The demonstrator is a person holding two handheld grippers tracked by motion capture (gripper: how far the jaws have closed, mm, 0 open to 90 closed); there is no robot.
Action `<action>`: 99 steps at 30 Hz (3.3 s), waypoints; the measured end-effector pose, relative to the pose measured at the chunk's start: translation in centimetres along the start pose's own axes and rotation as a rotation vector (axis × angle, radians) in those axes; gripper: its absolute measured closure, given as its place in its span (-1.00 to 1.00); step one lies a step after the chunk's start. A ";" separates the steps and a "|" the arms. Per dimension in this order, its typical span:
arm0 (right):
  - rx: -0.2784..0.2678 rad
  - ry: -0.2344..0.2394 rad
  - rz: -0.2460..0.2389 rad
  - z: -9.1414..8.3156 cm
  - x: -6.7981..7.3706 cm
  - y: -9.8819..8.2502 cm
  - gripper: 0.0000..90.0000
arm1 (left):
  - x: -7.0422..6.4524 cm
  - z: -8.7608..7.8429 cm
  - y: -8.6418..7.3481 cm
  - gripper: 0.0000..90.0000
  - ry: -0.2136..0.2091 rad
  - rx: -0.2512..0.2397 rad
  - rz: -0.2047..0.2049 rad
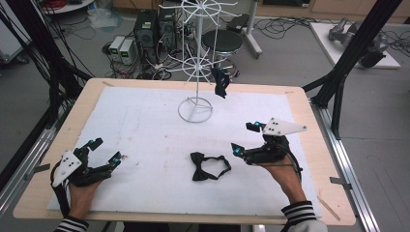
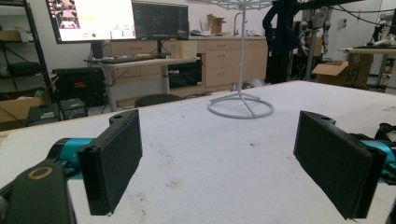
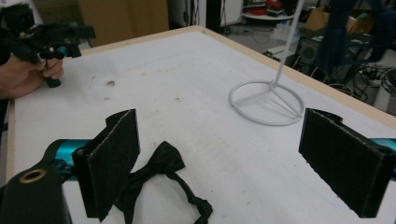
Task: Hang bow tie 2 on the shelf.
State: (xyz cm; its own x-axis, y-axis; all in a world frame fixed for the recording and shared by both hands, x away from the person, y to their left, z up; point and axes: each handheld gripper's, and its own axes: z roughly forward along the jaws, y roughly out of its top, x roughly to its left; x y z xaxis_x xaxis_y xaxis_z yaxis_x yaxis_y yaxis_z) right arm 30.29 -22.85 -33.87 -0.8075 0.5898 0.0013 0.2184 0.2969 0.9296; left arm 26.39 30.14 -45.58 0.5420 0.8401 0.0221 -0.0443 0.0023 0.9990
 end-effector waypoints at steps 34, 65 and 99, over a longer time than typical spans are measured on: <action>0.231 0.190 -0.116 5.5 2.3 1.0 -0.74 | 0.0 0.0 0.0 -0.65 0.001 0.002 0.001; 0.423 0.263 -0.169 10.5 4.3 0.4 -0.73 | 0.0 0.0 0.0 -0.65 0.003 0.001 -0.001; 0.595 0.359 -0.137 13.1 5.2 -1.7 -0.64 | 0.0 0.0 0.0 -0.65 0.002 -0.002 -0.005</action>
State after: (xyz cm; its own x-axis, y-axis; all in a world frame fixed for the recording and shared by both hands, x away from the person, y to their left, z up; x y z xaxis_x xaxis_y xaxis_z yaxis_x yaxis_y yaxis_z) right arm 32.88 -10.40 -40.26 -0.9576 0.2637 0.1156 0.2814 0.7715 0.5707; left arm 26.41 30.13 -45.59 0.5402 0.8413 0.0173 -0.0433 0.0073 0.9990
